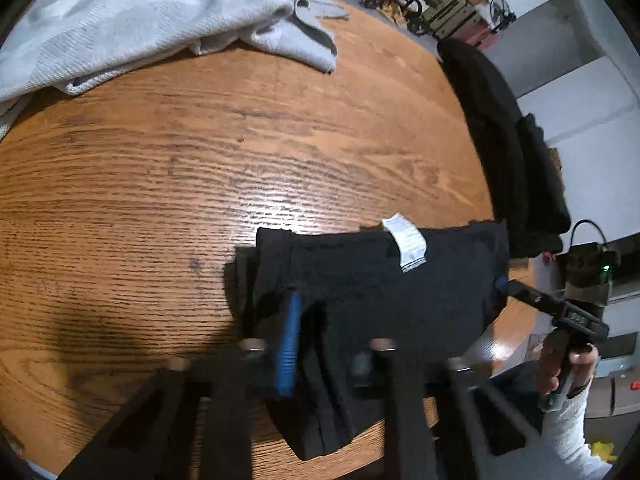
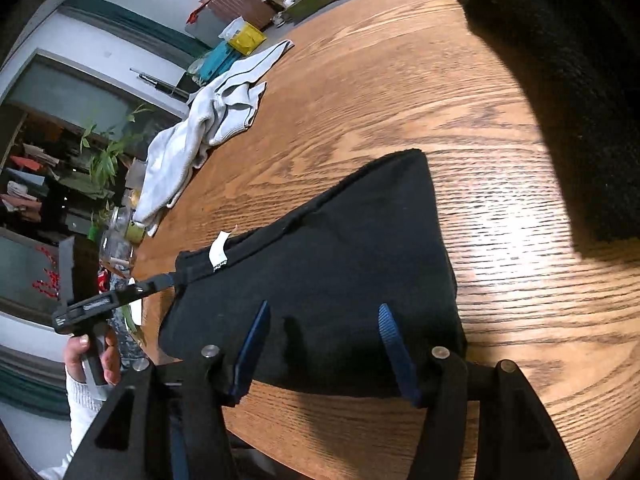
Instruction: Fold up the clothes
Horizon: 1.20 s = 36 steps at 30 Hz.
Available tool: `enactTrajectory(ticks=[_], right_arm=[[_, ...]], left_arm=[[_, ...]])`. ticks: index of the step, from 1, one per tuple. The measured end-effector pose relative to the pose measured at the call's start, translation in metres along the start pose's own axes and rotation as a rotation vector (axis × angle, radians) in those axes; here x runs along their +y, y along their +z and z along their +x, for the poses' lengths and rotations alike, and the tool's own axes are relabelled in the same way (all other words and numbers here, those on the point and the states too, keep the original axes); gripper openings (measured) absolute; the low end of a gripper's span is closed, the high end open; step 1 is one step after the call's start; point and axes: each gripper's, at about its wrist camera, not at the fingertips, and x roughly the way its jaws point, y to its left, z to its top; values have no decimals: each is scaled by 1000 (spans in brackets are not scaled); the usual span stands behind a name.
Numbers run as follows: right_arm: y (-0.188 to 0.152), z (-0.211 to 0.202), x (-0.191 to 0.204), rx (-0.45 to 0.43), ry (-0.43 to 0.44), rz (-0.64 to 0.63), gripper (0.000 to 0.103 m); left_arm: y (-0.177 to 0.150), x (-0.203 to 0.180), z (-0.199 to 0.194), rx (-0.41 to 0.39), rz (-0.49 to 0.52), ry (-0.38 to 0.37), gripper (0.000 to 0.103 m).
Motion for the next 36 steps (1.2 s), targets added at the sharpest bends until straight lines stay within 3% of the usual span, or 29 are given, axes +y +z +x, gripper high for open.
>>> enactTrajectory(ticks=[10, 13, 17, 21, 25, 32, 36], right_arm=[[-2, -5, -3, -11, 8, 10, 64], [-2, -6, -4, -14, 7, 12, 64], [-3, -6, -3, -10, 6, 9, 65], [-2, -5, -1, -10, 0, 3, 68], [-3, -2, 2, -8, -10, -2, 72], [-3, 1, 5, -7, -21, -6, 74], [-4, 0, 4, -9, -15, -5, 74]], left_arm=[[20, -1, -24, -105, -39, 8, 1], [26, 12, -20, -103, -70, 50, 0], [23, 40, -1, -33, -140, 120, 0], [21, 47, -14, -70, -180, 48, 0], [17, 36, -27, -114, -127, -42, 0], [17, 23, -7, -35, -88, 3, 1], [13, 18, -14, -63, -69, -13, 1]])
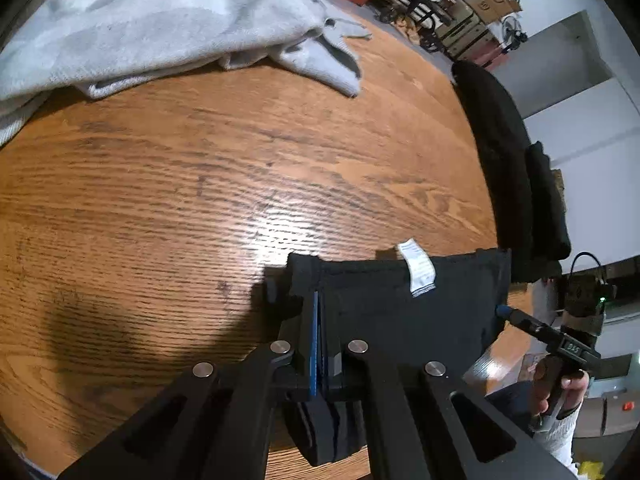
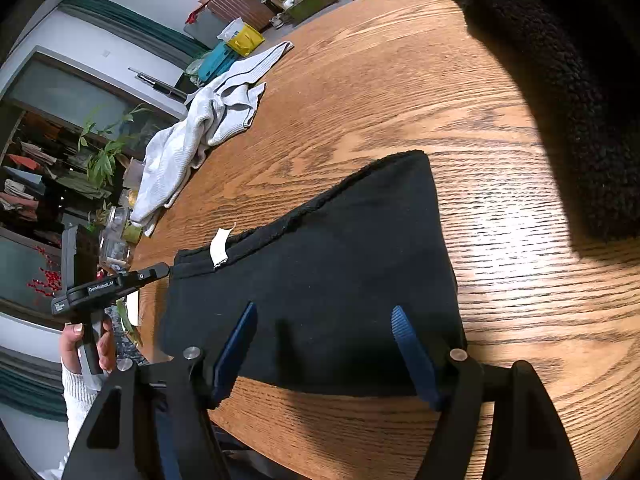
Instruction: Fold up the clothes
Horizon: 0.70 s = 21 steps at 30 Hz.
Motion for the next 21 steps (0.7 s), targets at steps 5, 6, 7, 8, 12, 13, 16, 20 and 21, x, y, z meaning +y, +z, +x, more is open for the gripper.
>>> enactTrajectory(ticks=[5, 6, 7, 8, 12, 13, 16, 20, 21], right_arm=[[0, -1, -1, 2, 5, -2, 74], [0, -1, -1, 2, 5, -3, 74], [0, -1, -1, 3, 5, -3, 74], [0, -2, -1, 2, 6, -3, 74], [3, -16, 0, -48, -29, -23, 74], [4, -22, 0, -73, -49, -32, 74], [6, -40, -4, -151, -158, -60, 76], [6, -36, -16, -112, -149, -14, 76], [5, -33, -18, -98, -146, -9, 76]], left_arm=[[-2, 3, -3, 2, -13, 3, 1], [-4, 2, -1, 18, -8, 7, 1], [-7, 1, 1, 32, -3, 13, 3], [-9, -1, 2, 39, 3, 21, 15], [-16, -3, 2, 29, 2, 18, 81], [-17, -4, 2, 28, 1, 12, 81], [-21, -4, 5, 59, -1, -2, 81], [-27, -9, 14, 107, 32, 9, 81], [-28, -10, 15, 110, 42, 14, 81]])
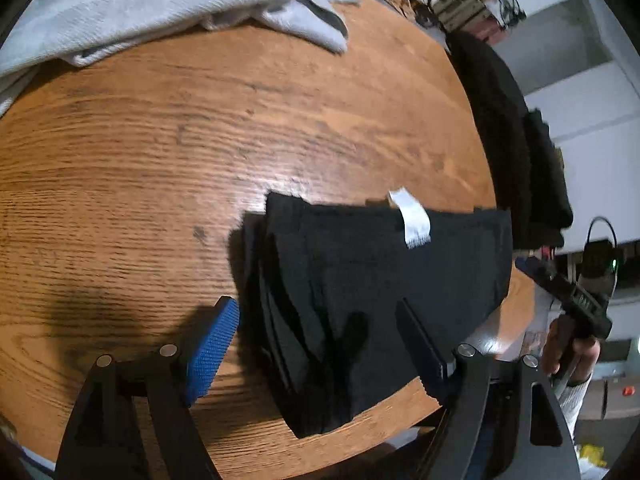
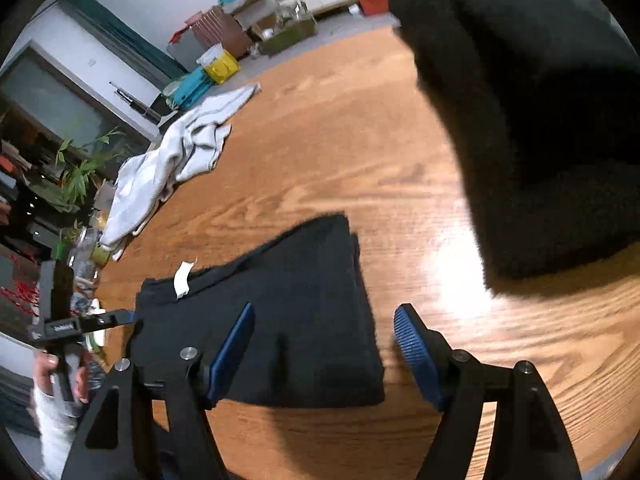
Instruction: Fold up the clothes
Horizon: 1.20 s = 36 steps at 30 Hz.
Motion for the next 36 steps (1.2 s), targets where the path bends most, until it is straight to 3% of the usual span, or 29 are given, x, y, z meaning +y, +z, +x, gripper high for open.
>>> enactTrajectory(ticks=[4, 9, 13, 19, 22, 28, 32, 36], right_arm=[[-4, 5, 6, 22, -19, -27, 76], [-7, 8, 11, 26, -25, -37, 76], [-7, 10, 11, 34, -28, -36, 76], [-7, 12, 10, 36, -29, -36, 76], [-7, 13, 11, 39, -30, -39, 76], [-7, 12, 7, 37, -34, -32, 76], [-6, 10, 4, 31, -38, -27, 76], [-5, 10, 4, 31, -50, -34, 76]], left_arm=[[0, -4, -4, -36, 14, -2, 80], [7, 10, -15, -77, -75, -46, 77], [8, 16, -13, -55, -95, -43, 40], [11, 8, -4, -37, -69, -24, 40], [13, 3, -3, -45, -51, 5, 3], [21, 1, -16, -129, -59, 27, 3], [27, 11, 5, -76, -79, 96, 3], [28, 13, 15, -51, -87, 99, 5]])
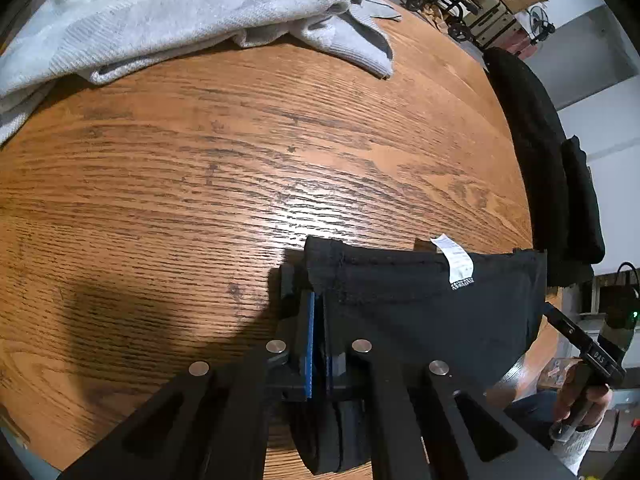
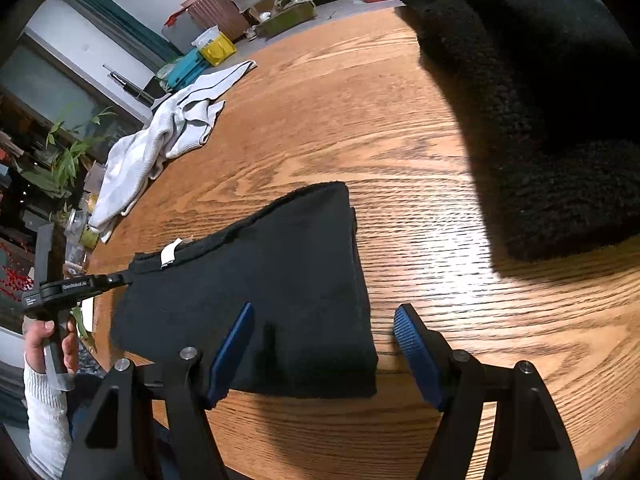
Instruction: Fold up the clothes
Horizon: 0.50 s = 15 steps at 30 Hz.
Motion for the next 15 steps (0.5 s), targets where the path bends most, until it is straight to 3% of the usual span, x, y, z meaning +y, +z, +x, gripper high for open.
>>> enactTrajectory(ticks=[3, 5, 7, 13, 15], right_arm=[[0, -4, -1, -17, -1, 0, 76], [0, -8, -3, -29, 8, 2, 76], [1, -11, -4, -36, 11, 4, 76], [1, -12, -7, -34, 8, 21, 76], [2, -11, -1, -34, 20, 7, 76]], left_arm=[[-7, 9, -7, -16, -42, 1, 26], [-14, 18, -13, -23, -80, 1, 55], [-21, 28, -19, -30, -119, 1, 68], [-50, 47, -14, 41, -215, -158, 69], [-53, 40, -8, 59, -189, -158, 69]])
